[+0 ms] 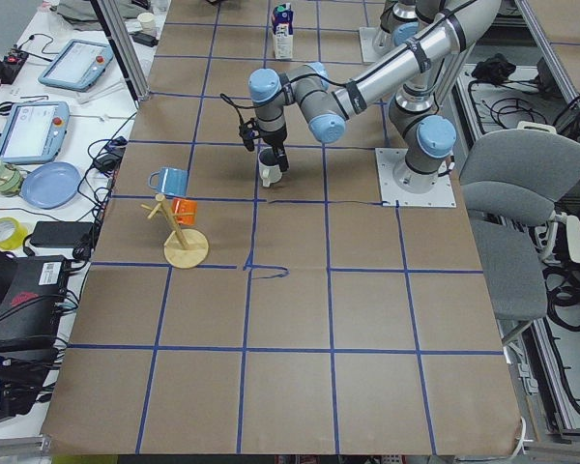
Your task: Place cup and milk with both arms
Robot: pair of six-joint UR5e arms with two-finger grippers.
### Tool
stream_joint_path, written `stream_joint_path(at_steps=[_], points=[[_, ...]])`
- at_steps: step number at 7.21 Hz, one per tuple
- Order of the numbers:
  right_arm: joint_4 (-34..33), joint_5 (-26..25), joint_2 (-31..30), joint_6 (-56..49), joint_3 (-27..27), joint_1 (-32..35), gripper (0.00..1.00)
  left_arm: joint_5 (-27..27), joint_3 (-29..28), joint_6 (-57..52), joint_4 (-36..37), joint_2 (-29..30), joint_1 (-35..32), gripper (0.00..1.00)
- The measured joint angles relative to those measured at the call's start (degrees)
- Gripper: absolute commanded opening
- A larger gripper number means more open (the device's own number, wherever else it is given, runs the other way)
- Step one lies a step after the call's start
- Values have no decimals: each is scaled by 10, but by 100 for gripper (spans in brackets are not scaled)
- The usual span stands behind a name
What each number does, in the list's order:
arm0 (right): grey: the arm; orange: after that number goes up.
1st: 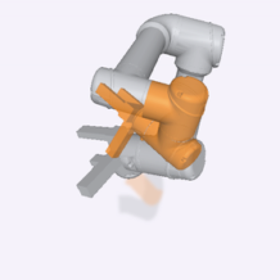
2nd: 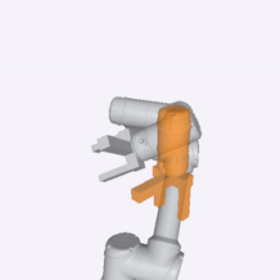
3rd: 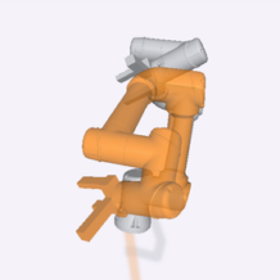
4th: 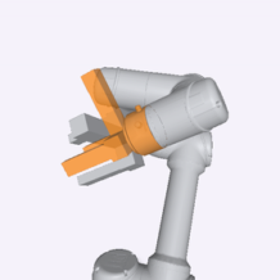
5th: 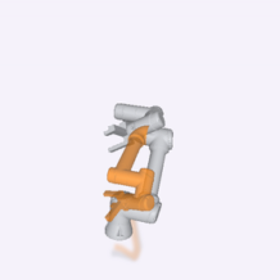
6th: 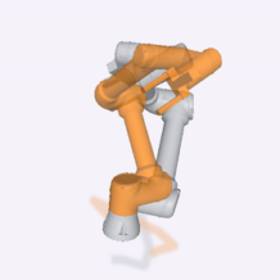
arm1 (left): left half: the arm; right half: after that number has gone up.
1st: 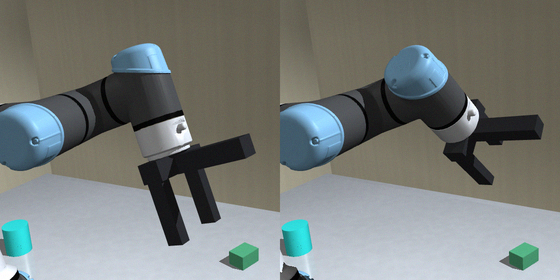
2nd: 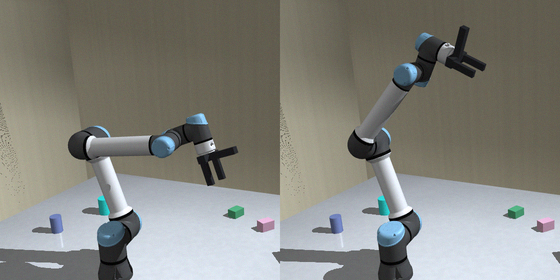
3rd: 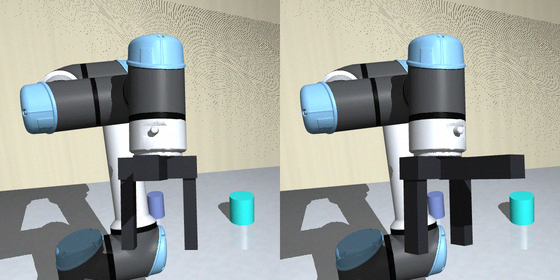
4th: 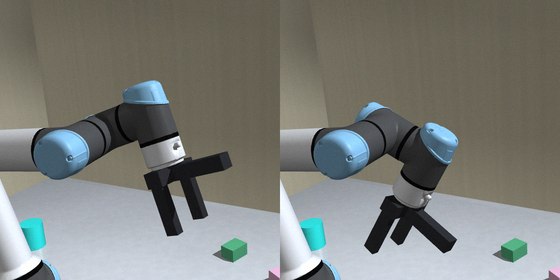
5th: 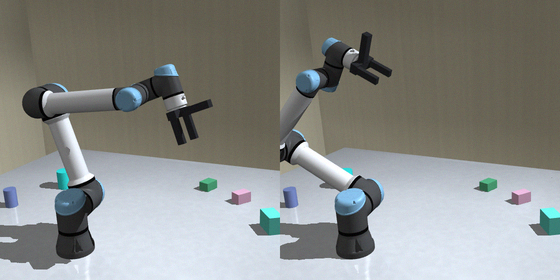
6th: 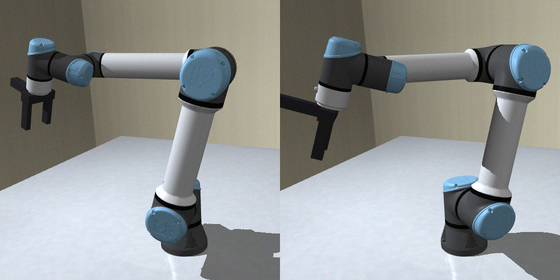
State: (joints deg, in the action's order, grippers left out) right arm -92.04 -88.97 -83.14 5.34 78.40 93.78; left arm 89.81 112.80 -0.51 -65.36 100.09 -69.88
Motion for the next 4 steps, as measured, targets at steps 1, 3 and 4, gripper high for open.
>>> stream_joint_path(at_steps=[1,3,4], points=[[0,0,0,0,0,0,100,-2,1,4,10,12,0,20],[0,-1,0,0,1,0,100,-4,2,6,25,28,0,0],[0,-1,0,0,0,0,100,-5,1,12,29,31,-1,0]])
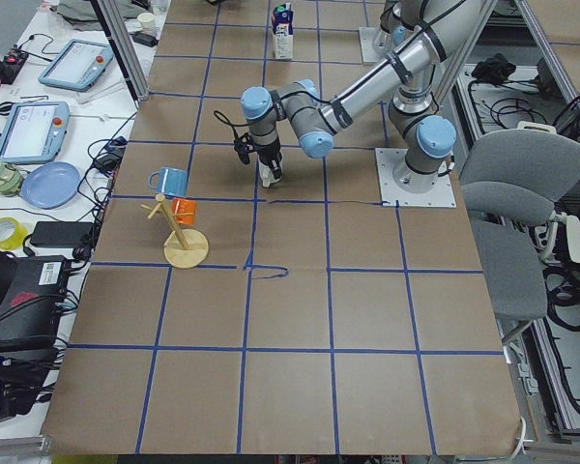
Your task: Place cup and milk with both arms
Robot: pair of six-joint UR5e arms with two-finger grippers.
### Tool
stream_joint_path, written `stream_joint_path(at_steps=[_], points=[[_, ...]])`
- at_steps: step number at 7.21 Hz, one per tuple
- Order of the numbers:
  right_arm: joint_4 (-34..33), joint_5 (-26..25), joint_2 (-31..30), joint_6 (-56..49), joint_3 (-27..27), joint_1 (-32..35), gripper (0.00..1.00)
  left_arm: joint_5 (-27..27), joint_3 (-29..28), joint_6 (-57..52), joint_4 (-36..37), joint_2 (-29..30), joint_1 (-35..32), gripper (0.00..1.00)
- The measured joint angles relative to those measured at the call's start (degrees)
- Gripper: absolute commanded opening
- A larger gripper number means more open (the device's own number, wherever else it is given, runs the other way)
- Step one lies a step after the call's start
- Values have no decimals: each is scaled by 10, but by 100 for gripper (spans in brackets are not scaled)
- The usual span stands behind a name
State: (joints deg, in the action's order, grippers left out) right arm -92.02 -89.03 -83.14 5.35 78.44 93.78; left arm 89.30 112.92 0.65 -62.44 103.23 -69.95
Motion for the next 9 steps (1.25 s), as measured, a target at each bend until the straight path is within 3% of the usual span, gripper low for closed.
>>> stream_joint_path(at_steps=[3,5,7,9], points=[[1,-1,-2,0,-1,0,100,-35,-14,39,3,-3,-5,0],[2,-1,-3,0,-1,1,100,-46,-58,87,-20,-6,-22,0],[1,0,-2,1,-1,1,100,-47,-136,195,-73,-2,-91,0],[-1,0,0,0,-2,1,100,-51,-176,308,-87,11,-172,0]])
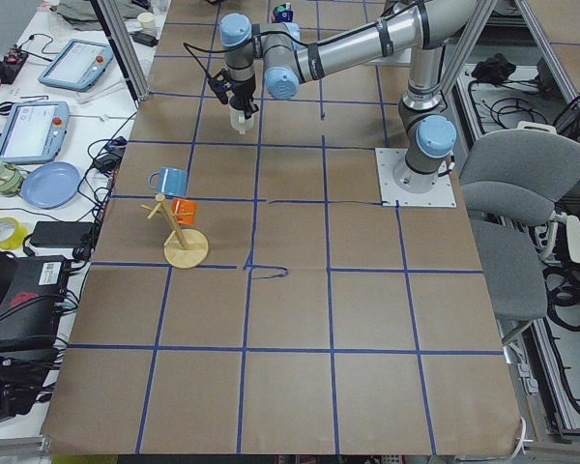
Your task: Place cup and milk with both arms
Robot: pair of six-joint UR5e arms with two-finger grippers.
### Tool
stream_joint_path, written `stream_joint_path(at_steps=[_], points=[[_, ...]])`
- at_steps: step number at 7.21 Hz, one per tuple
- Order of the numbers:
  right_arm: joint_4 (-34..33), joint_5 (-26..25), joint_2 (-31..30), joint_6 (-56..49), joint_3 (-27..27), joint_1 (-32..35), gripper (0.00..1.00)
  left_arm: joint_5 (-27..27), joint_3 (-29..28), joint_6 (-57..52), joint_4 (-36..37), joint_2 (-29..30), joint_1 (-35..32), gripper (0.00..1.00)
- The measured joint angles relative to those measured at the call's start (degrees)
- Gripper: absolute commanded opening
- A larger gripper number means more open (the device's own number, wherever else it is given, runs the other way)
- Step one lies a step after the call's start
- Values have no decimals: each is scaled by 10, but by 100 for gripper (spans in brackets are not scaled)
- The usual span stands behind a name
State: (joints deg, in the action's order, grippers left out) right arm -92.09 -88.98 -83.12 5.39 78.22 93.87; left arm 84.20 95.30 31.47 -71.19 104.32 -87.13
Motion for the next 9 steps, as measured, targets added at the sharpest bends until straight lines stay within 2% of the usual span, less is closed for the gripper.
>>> stream_joint_path(at_steps=[3,6,7,8,9], points=[[3,0,-1,-1,-2,-1,100,-3,-7,135,19,36,-110,0],[11,-6,-2,-3,5,-6,100,-19,-7,225,88,88,-181,0],[14,-11,-2,-4,6,-7,100,-25,-6,240,104,104,-193,81],[15,-18,-3,-11,6,-7,100,-27,-6,251,111,117,-203,100],[15,-23,-3,-19,7,-7,100,-28,-6,262,116,127,-210,100]])
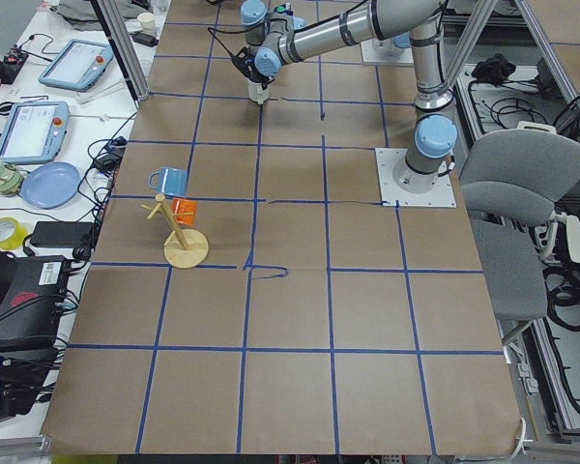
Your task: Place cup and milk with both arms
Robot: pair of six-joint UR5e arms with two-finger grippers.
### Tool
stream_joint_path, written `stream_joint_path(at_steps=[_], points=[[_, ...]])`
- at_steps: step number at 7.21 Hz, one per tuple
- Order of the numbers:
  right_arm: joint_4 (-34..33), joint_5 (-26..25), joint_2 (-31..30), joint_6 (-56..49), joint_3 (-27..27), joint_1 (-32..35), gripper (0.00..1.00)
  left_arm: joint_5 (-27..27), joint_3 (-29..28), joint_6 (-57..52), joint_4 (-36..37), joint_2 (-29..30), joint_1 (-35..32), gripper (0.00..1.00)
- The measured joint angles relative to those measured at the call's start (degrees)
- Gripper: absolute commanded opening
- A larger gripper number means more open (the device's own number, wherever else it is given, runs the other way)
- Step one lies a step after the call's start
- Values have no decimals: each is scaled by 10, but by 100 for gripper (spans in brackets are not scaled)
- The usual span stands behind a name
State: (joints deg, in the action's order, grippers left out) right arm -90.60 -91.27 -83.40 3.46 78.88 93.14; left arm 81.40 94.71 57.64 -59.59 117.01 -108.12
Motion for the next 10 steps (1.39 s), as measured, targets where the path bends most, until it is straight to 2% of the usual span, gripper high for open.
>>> stream_joint_path(at_steps=[2,3,4,7,9,10], points=[[-2,-1,0,-8,4,0,100,8,-7,-28,5,-1,-1,100],[-3,-5,2,-26,14,-2,100,28,-17,-86,-8,-14,9,100],[-4,-7,2,-66,32,-12,100,52,-36,-145,-41,-32,26,100],[-12,-8,0,-189,110,-58,100,108,-125,-308,-203,-93,97,100],[-31,-10,0,-211,156,-69,97,126,-135,-395,-260,-130,133,100],[-51,-12,0,-214,183,-75,91,141,-129,-420,-282,-147,142,100]])
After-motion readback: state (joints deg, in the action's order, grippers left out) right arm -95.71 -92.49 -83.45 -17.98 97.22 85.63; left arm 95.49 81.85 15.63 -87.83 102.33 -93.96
